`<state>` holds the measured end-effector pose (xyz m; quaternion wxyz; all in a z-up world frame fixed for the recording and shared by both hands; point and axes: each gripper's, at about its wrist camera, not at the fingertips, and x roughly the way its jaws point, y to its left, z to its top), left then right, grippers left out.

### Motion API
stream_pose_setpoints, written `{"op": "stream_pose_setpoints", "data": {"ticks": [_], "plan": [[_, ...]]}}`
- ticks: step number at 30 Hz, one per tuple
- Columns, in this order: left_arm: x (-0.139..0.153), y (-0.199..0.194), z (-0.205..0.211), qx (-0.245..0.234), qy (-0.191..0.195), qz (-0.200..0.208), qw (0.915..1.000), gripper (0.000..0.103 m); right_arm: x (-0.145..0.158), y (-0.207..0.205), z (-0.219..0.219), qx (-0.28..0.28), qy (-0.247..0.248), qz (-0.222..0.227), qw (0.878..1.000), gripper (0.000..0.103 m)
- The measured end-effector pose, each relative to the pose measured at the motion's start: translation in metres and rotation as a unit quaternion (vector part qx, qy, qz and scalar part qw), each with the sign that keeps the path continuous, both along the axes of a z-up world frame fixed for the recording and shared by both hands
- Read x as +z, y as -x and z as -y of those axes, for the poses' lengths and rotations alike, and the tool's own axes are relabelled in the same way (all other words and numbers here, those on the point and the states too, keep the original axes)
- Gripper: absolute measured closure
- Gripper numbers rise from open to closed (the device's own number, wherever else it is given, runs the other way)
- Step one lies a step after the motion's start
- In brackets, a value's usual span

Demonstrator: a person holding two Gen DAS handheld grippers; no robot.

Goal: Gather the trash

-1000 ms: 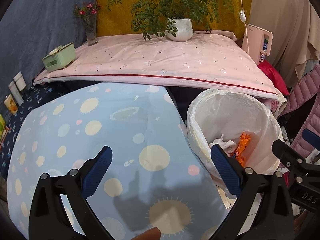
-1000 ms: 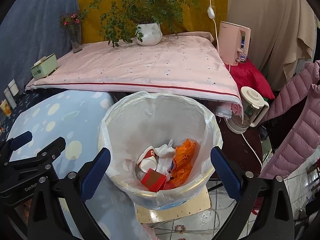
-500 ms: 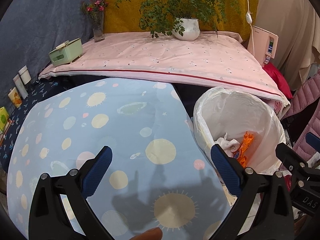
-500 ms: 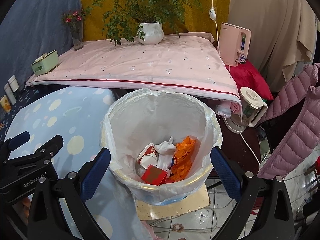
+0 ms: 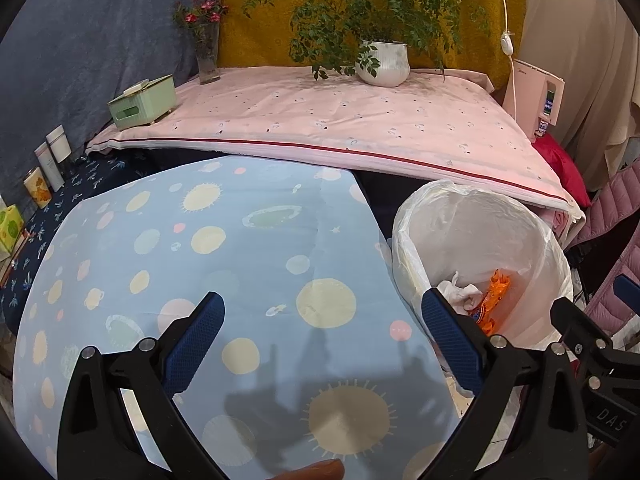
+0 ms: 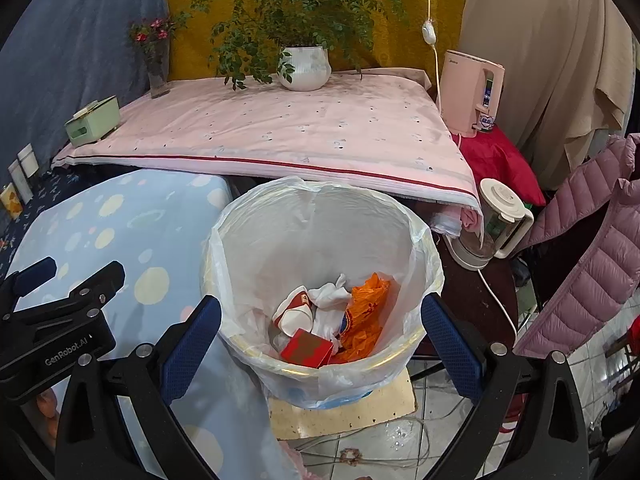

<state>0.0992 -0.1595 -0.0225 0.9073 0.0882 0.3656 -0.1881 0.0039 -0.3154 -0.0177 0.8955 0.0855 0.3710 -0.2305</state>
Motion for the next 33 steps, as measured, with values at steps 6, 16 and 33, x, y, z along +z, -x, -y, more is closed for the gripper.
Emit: {"op": "stream_pose_setpoints", "data": {"ticks": [6, 16, 33], "plan": [[-0.0005, -0.0007, -0.0009, 0.007, 0.003, -0.003, 1.0000, 0.009, -0.0017, -0.0005, 0.0001, 0.002, -0.002, -0.001, 1.000, 0.006], [-0.0006, -0.0001, -0.0010, 0.006, 0.004, -0.004, 1.0000, 0.009, -0.0040, -0.0018, -0.0017, 0.007, -0.003, -0.001, 1.000, 0.006], [-0.0007, 0.0045, 0.0022, 0.003, 0.002, 0.005, 1.0000, 0.008, -0.0069, 0.0010, -0.0028, 0.008, -0.001, -0.003, 1.000, 0.006]]}}
